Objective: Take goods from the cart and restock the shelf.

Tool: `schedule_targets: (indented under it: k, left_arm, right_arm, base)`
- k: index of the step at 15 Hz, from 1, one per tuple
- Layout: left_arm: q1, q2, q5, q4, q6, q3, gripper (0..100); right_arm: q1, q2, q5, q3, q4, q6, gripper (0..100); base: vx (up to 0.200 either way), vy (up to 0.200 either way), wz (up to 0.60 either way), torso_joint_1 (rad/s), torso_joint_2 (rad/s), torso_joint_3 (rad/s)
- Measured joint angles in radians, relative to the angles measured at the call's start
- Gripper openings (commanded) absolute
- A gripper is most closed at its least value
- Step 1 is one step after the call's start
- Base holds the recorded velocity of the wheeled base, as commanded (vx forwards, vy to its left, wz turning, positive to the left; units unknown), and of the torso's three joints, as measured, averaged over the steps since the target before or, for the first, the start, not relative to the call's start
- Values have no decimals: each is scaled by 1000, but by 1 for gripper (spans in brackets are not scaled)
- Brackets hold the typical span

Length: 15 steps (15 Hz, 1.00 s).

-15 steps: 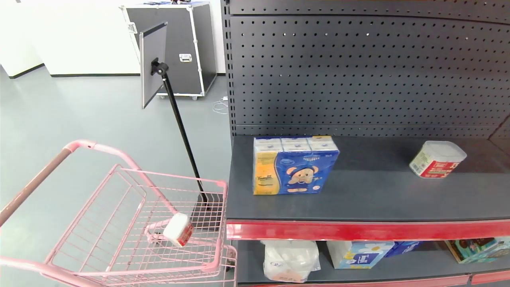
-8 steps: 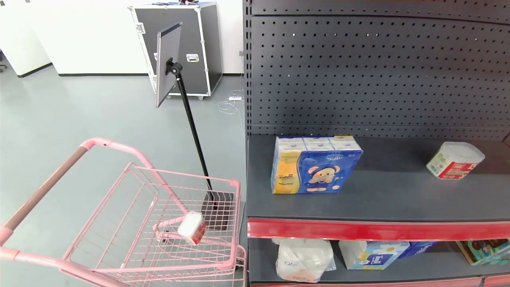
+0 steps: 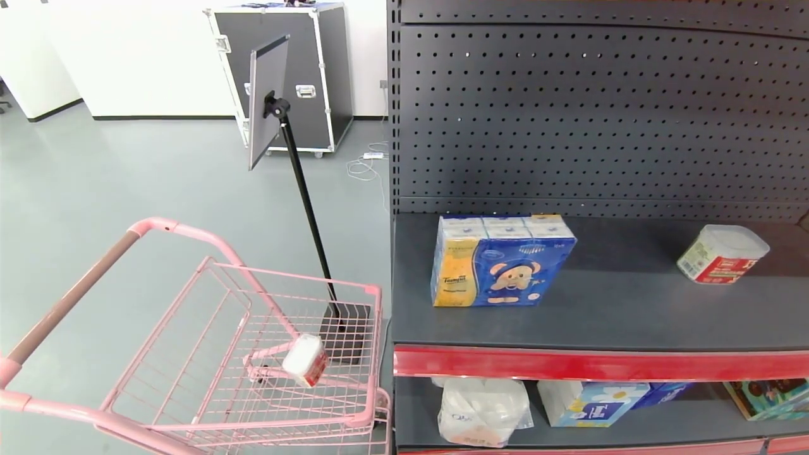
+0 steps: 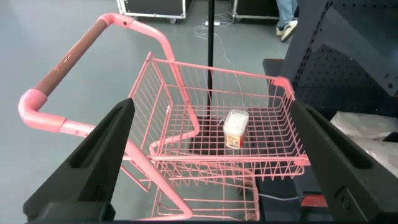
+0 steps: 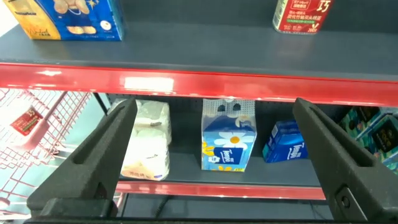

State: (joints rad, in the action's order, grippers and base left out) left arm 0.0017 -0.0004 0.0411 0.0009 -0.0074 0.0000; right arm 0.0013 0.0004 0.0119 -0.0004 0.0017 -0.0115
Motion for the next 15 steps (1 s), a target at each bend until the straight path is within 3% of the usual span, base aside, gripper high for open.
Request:
schedule_targets:
  k: [7, 15]
  left_arm:
    - [0, 0, 0, 0, 0, 0, 100]
    - [0, 0, 0, 0, 1, 0, 100]
  right_arm:
    - [0, 0, -1, 0, 0, 0, 100]
    - [0, 0, -4, 0, 0, 2, 100]
  base:
    - [0, 0, 0, -6, 9, 8]
    - [0, 0, 0, -136, 340, 195]
